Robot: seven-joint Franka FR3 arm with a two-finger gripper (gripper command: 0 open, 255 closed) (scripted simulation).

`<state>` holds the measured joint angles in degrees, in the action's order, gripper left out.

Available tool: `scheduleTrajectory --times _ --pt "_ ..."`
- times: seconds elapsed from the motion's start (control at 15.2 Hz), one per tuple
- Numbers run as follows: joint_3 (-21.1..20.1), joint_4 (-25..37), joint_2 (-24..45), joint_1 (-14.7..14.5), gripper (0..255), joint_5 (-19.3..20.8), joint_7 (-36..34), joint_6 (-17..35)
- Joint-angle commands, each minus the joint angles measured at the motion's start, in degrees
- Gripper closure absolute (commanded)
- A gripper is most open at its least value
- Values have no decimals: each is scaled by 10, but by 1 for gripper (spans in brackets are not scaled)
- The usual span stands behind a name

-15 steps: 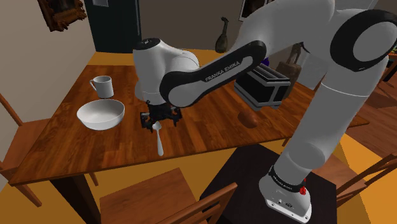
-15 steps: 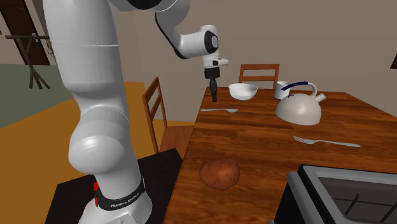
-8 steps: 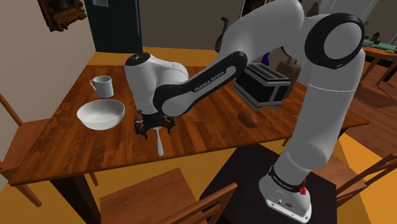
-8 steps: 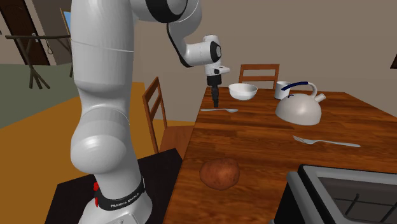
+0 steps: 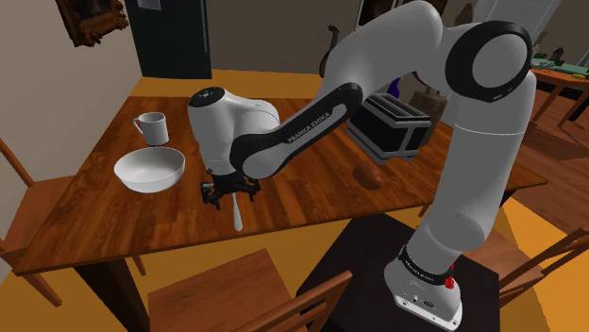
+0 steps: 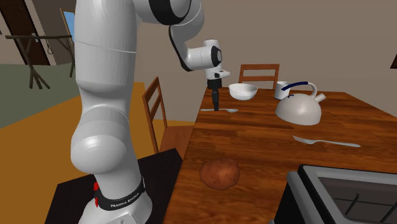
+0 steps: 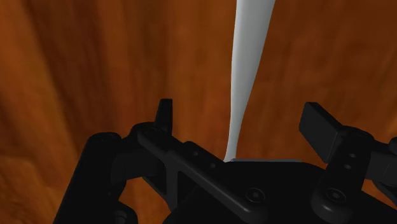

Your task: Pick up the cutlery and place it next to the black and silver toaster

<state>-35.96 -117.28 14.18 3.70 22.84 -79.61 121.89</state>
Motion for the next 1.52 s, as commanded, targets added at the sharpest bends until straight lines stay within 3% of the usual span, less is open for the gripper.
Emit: scheduleTrajectory --times 0.0,0.07,0.13,0.73,1.45 --pt "0 0 0 0 0 0 0 0" --pt "0 0 0 0 0 0 0 0" --pt "0 0 0 0 255 0 0 0" --pt "0 0 0 0 255 0 0 0" --pt "-12 33 -49 10 255 -45 40 -66"
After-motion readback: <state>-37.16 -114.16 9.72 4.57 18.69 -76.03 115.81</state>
